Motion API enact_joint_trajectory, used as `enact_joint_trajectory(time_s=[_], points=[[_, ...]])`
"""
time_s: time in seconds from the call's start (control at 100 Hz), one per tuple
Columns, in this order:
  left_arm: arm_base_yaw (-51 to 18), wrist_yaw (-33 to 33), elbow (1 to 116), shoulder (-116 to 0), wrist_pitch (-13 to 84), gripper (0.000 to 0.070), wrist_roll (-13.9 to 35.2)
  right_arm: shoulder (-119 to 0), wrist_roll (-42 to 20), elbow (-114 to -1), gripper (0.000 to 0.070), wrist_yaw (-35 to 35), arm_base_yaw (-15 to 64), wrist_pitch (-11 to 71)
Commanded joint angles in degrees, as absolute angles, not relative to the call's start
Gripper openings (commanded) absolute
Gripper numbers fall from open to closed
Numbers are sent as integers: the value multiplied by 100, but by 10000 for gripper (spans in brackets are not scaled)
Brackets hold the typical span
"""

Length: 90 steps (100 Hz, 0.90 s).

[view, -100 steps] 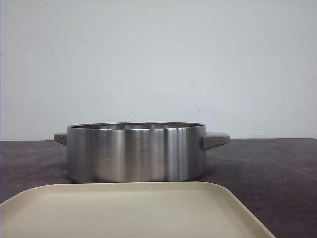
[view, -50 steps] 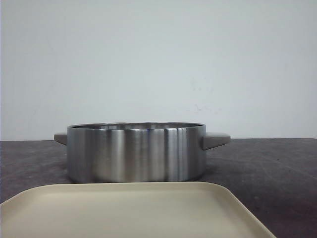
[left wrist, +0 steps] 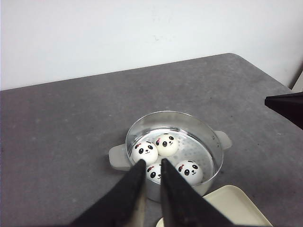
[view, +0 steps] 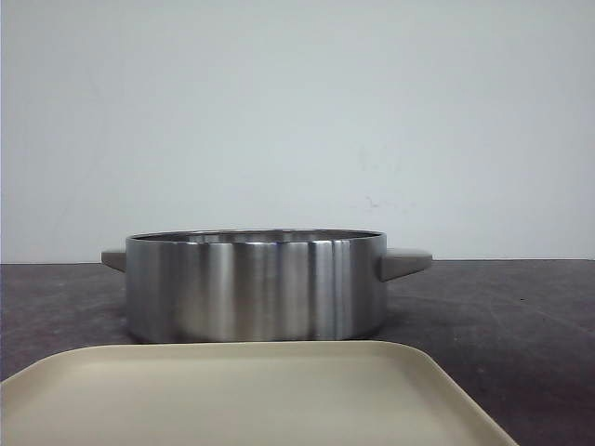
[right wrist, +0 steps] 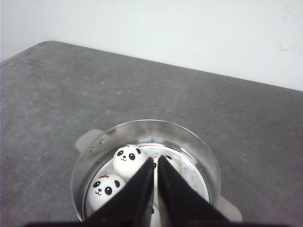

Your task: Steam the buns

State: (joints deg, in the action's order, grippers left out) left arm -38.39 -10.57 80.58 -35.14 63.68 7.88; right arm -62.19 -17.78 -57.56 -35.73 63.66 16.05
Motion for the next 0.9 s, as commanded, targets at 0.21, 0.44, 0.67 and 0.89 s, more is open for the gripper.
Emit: enact_joint_trajectory(time_s=[0.21,0.44,0.67,0.89], points=[[-3881,-1072,8128,-3542,6320,17,711,-6233,-1752,-5824,11,-3618,6401,1544],[-3881,-1072,8128,-3542,6320,17,711,-5835,-1754,-5590,11,-3597,6353,1546],[-3881,-1072,8128,-3542,6320,17,711,-4534,-1382,-4165,11,-2825,5651,991],[-3881,-1072,8128,-3542,6320,17,709,-2912,-867,-2412,11,-816,3691,-609]])
